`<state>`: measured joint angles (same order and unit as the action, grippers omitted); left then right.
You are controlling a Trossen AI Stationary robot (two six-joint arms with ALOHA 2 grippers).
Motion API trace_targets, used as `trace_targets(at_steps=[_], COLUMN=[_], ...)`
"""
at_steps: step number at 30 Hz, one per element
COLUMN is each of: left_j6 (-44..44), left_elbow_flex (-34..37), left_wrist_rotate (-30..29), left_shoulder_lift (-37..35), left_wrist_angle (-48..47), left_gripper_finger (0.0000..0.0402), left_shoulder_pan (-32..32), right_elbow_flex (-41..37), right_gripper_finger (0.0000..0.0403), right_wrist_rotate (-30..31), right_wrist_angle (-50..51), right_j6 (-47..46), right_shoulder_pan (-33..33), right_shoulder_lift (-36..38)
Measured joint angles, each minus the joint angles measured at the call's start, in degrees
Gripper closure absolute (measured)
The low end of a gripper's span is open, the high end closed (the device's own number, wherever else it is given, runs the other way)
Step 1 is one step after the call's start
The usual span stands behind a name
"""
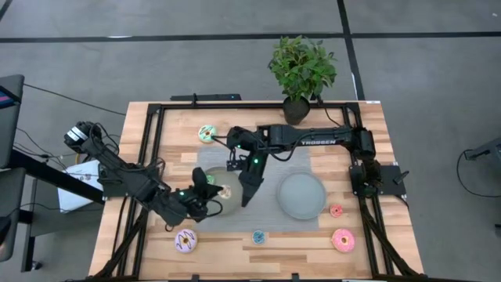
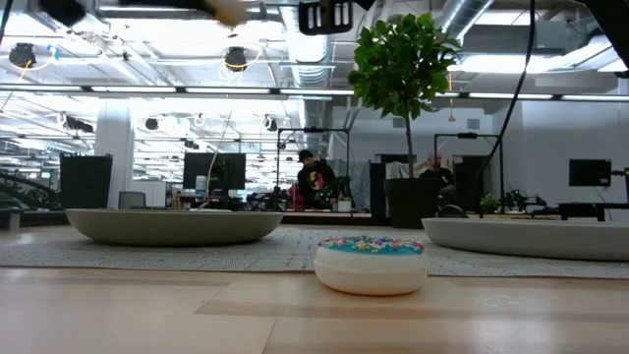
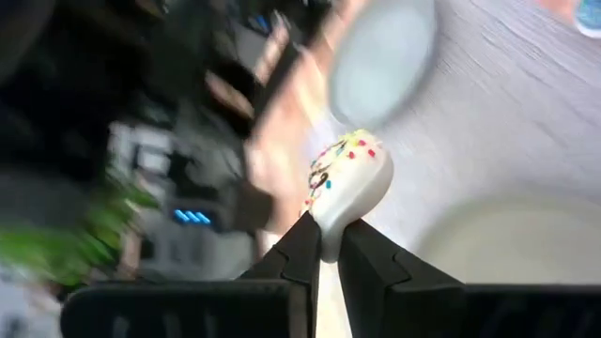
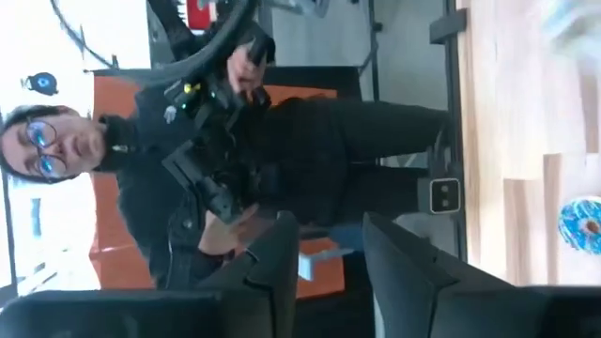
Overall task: Pick & Place donuts
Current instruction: Put the small white donut on the dark gray plate
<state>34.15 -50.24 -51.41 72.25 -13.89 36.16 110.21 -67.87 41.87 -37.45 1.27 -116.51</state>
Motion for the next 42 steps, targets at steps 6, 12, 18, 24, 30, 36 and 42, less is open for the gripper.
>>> trace_targets(at_steps=[6, 12, 18, 24, 30, 36, 42], left_j6=[-17.18, -26.66, -35.79, -38.58, -42.52, -44.93, -44.65], left_elbow_flex=[4.65, 9.55, 10.36, 8.43, 6.03, 5.70, 5.70], left_wrist_rotate=[1.89, 1.51, 1.64, 5.31, 10.78, 18.52, 17.13], left_shoulder_lift=[0.01, 4.12, 12.63, 18.12, 18.60, 18.60, 18.60], left_wrist_angle=[-2.10, 0.73, 1.54, 1.40, -1.28, -2.21, -2.03], left_gripper_finger=[0.0381, 0.0381, 0.0379, 0.0379, 0.0378, 0.0378, 0.0378], left_shoulder_pan=[-0.32, -0.28, -0.13, 0.18, -0.60, -2.79, -5.46], right_elbow_flex=[0.00, 0.00, 0.00, 0.00, -0.02, -0.02, -0.02], right_gripper_finger=[0.0274, 0.0277, 0.0280, 0.0280, 0.0280, 0.0280, 0.0280], right_wrist_rotate=[1.20, 3.58, 5.22, 5.25, 5.27, 5.33, 5.72], right_wrist_angle=[0.98, 0.97, 1.41, 1.45, 1.54, 1.35, 1.33], right_j6=[0.44, 0.57, 1.68, 3.21, 4.88, 6.20, 7.23], right_shoulder_pan=[-0.86, -0.85, -1.26, -2.04, -2.34, -2.35, -2.36], right_shoulder_lift=[0.00, 0.00, 0.00, 0.00, 0.00, 0.00, 0.00])
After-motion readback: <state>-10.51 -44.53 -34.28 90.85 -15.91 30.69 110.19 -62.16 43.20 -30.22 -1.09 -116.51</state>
